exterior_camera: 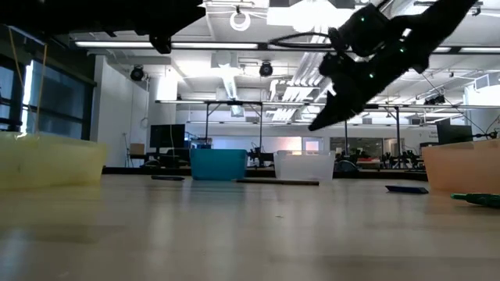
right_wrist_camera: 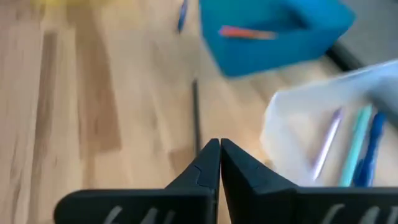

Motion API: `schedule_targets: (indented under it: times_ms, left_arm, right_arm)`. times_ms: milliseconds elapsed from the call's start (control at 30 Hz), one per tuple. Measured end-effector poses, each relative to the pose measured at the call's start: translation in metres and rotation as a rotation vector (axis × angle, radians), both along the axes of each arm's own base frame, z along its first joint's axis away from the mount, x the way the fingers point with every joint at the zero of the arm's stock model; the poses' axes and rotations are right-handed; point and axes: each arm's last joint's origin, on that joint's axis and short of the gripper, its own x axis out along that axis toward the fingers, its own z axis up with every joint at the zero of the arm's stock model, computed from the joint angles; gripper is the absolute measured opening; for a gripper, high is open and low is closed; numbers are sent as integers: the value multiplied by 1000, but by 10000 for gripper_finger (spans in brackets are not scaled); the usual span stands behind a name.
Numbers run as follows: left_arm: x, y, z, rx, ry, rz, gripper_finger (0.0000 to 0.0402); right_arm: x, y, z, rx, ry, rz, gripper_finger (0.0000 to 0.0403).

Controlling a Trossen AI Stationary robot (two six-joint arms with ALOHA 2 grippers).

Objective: Sort crayons/erasers/pens/pencils in bins
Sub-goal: Put the black pencil into the blue bin

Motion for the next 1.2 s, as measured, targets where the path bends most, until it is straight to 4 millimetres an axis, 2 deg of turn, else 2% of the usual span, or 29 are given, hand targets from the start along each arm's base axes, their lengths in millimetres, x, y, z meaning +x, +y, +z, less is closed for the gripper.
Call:
schedule_targets:
  times_ms: [133,267,433,567,833,1000,1200]
  left_arm:
    - [1,0,-1,-1,6,0,117]
    - [1,0,-1,-7,7,-1,113]
    - [1,0,-1,-7,8,-2,107]
    - [1,0,-2,-7,10,-2,104]
    - [1,0,-2,-7,10,-7,101]
    - [1,0,-2,-7,10,-8,101]
    - [1,0,-2,-7,10,4,101]
  right_arm:
    - [-3,7,-20,20,83,19,15]
    - [3,7,-31,27,130,30,50]
    - [20,3,-35,19,162,43,107]
    - [31,-1,-43,46,247,42,130]
    - [47,-15,-63,94,378,6,133]
    - [52,-19,-66,112,388,7,131]
    - [52,-18,-67,135,385,1,81]
